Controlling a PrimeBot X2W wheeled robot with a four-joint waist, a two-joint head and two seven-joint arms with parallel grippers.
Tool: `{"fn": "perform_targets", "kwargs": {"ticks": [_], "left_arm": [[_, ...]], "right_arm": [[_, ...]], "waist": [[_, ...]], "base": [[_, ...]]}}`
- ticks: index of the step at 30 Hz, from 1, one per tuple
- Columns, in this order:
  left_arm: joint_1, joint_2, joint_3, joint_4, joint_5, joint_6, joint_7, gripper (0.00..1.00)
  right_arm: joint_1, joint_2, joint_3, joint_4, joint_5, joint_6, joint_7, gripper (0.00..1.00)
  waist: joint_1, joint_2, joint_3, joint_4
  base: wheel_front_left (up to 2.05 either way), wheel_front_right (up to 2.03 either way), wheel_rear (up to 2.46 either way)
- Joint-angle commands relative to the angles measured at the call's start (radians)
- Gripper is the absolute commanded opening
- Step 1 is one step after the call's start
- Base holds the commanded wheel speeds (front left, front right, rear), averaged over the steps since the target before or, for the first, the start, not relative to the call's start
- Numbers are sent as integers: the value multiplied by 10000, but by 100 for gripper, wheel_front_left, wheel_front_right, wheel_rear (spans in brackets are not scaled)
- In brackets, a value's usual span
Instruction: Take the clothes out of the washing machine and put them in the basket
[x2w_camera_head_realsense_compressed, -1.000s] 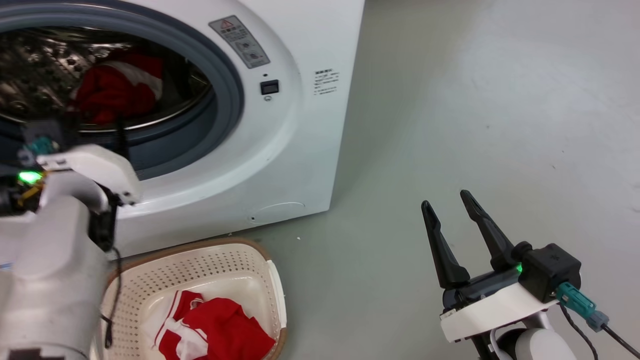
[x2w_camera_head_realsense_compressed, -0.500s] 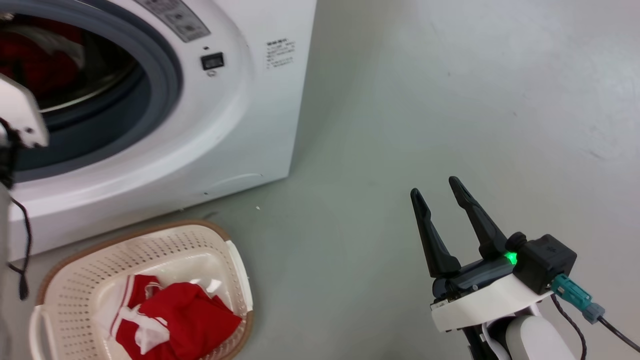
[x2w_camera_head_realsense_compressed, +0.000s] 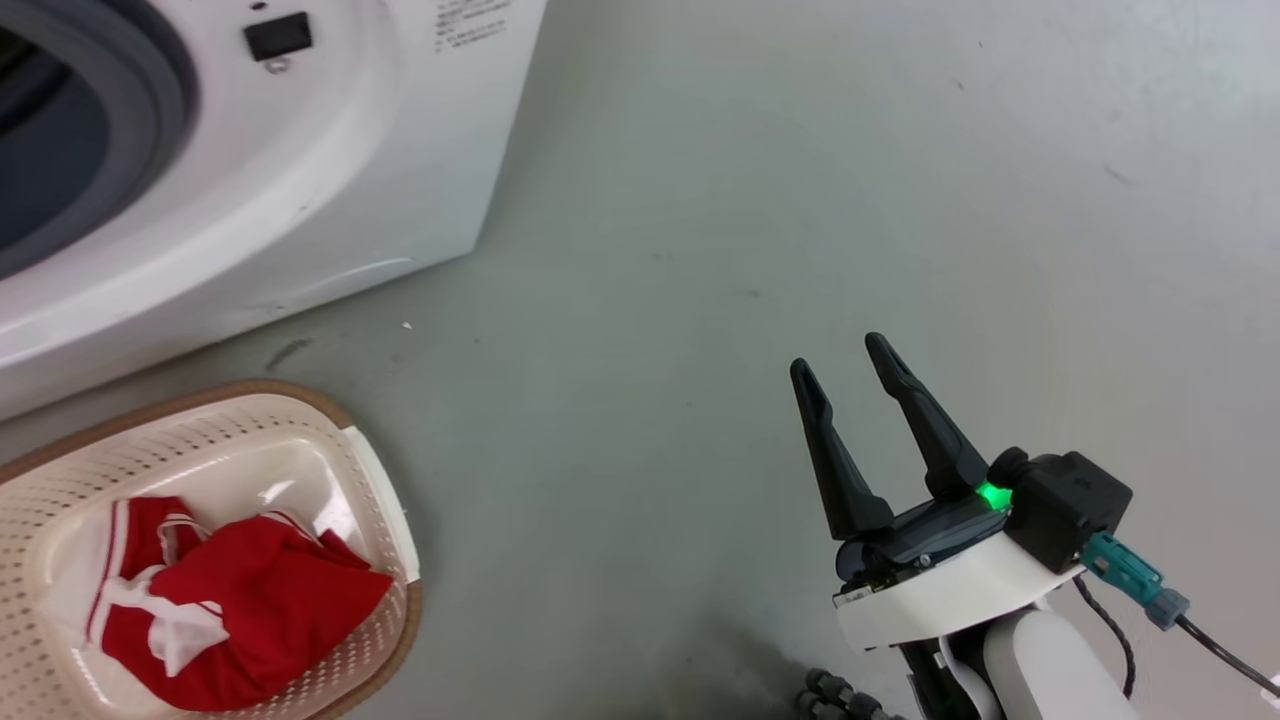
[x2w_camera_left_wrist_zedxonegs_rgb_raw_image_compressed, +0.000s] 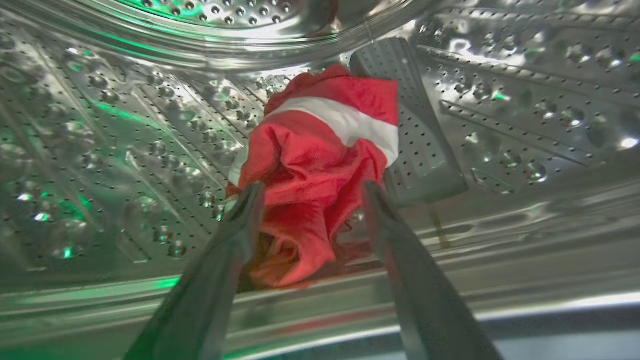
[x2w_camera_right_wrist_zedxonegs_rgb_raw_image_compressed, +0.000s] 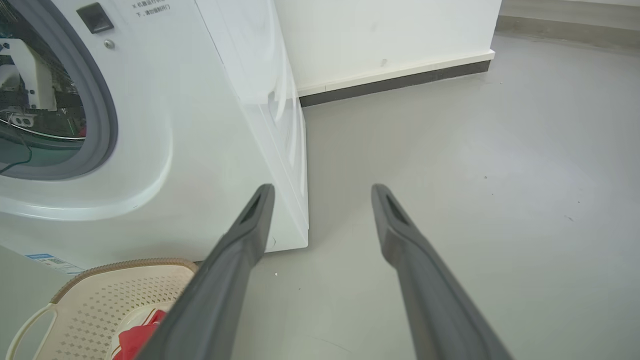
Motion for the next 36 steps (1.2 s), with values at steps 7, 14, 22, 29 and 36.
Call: {"fn": "perform_targets", "kwargs": {"ticks": [7, 14, 22, 29, 36], "left_arm": [[-862, 619, -268, -377, 247, -68, 838, 100], [-1484, 1218, -512, -932, 431, -128, 1979, 100], [-1654, 1729, -709, -1707, 353, -236, 4136, 100], [-1187, 2061, -612, -2789, 76, -84, 5596, 100], [-694, 2482, -340, -4053, 18, 659, 5422, 0]], "right_arm": [[-253, 19, 295, 75, 187, -7, -92, 100], [-227, 19, 419, -99, 307, -7, -88, 100], [-303, 19, 615, -241, 438, -7, -88, 100], [-376, 19, 692, -228, 474, -7, -88, 100], [-426, 19, 700, -254, 509, -7, -89, 100]], "waist": [[-2, 0, 808, -527], [-2, 0, 1344, -747], [-2, 0, 1762, -851], [-2, 0, 1945, -887], [-2, 0, 2059, -929]], "base": [[0, 0, 0], [0, 0, 0], [0, 0, 0], [0, 0, 0], [0, 0, 0]]}}
